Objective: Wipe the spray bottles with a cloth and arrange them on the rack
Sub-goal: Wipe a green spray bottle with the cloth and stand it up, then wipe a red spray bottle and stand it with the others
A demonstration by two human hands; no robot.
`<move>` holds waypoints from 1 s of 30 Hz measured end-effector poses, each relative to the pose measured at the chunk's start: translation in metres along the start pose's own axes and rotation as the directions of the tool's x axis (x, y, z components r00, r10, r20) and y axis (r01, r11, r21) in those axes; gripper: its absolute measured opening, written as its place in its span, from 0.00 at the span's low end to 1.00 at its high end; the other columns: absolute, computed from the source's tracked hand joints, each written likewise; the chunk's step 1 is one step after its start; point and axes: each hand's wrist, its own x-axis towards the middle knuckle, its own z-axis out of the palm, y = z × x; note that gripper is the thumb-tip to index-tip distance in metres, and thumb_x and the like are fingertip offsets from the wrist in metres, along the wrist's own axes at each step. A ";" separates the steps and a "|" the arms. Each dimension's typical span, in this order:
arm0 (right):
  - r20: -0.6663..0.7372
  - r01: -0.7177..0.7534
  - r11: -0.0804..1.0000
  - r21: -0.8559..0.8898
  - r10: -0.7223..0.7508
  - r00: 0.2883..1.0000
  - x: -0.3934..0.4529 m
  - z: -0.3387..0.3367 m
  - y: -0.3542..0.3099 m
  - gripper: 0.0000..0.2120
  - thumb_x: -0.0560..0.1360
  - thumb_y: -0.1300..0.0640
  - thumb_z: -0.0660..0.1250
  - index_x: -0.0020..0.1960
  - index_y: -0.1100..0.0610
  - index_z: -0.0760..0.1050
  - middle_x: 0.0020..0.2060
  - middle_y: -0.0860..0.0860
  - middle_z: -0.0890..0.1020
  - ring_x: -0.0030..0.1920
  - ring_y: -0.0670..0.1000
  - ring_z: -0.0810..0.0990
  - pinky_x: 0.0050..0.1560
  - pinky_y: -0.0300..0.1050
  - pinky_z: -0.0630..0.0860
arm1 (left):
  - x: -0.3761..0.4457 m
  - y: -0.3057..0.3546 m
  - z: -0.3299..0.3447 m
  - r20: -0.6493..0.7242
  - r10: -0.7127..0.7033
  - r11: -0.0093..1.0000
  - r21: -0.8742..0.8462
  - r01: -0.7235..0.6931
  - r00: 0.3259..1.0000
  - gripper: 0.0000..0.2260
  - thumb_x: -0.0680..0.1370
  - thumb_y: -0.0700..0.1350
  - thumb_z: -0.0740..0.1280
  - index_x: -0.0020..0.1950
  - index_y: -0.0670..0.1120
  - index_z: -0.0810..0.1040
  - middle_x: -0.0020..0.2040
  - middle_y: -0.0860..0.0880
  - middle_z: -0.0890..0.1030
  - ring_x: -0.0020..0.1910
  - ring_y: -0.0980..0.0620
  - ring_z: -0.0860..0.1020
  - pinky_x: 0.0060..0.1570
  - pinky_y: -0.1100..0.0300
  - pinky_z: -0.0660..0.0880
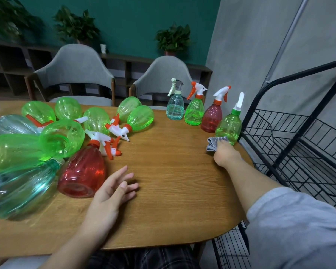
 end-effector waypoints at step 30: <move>0.366 -0.443 -0.367 0.818 -0.263 0.893 -0.177 -0.016 -0.138 0.11 0.81 0.54 0.59 0.52 0.60 0.75 0.52 0.62 0.82 0.52 0.61 0.81 0.55 0.61 0.75 | -0.001 0.029 -0.027 -0.289 0.489 0.390 0.916 0.090 0.823 0.46 0.63 0.50 0.81 0.73 0.37 0.63 0.70 0.34 0.66 0.69 0.33 0.64 0.65 0.35 0.63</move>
